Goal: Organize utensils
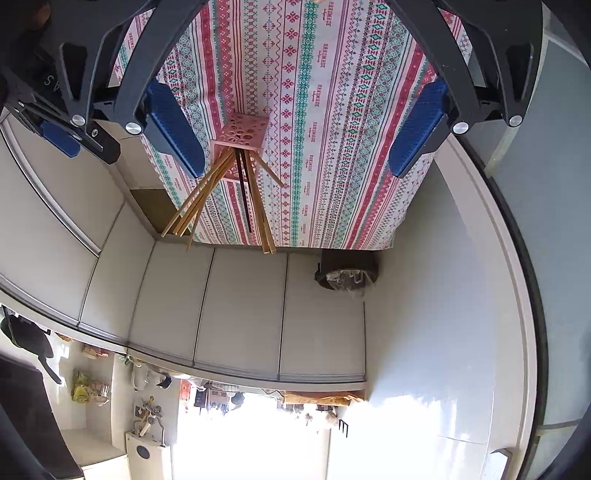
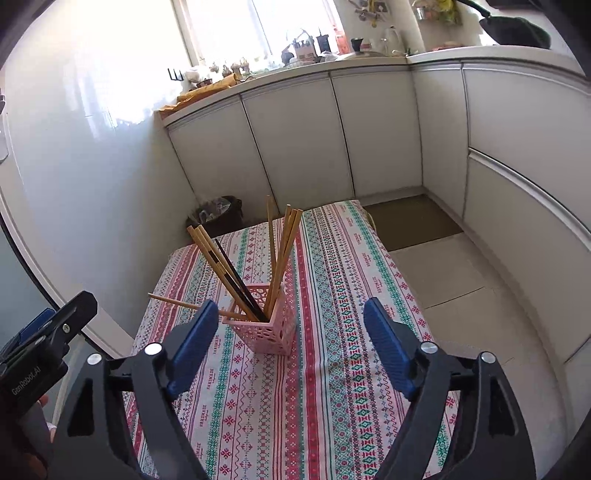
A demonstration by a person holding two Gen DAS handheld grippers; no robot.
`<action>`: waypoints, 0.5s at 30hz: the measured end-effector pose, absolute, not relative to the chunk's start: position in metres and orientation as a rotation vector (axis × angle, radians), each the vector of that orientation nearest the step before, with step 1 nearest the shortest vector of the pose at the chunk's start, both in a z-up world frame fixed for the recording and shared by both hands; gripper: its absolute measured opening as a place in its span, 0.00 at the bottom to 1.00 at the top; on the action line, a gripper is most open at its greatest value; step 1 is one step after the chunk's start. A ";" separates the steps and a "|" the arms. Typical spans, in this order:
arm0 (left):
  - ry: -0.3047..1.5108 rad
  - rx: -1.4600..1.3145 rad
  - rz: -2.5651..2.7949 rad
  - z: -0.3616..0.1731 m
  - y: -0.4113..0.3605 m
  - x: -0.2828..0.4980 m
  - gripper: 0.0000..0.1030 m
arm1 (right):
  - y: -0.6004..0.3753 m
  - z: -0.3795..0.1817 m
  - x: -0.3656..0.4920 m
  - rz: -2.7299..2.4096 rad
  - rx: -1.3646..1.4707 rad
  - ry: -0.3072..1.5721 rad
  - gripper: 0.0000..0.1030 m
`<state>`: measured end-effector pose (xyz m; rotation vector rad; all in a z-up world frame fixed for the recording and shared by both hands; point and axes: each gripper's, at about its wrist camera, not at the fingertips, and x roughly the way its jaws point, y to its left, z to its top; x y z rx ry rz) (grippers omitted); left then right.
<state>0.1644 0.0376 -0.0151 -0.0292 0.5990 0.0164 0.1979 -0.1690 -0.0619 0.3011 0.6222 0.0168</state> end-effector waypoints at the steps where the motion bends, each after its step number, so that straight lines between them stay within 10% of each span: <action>1: 0.604 -0.030 0.015 -0.017 0.037 0.160 0.93 | -0.170 -0.062 0.193 0.013 0.301 0.621 0.90; 15: 0.617 -0.018 0.028 -0.029 0.022 0.106 0.93 | -0.184 -0.064 0.119 -0.120 0.288 0.633 0.91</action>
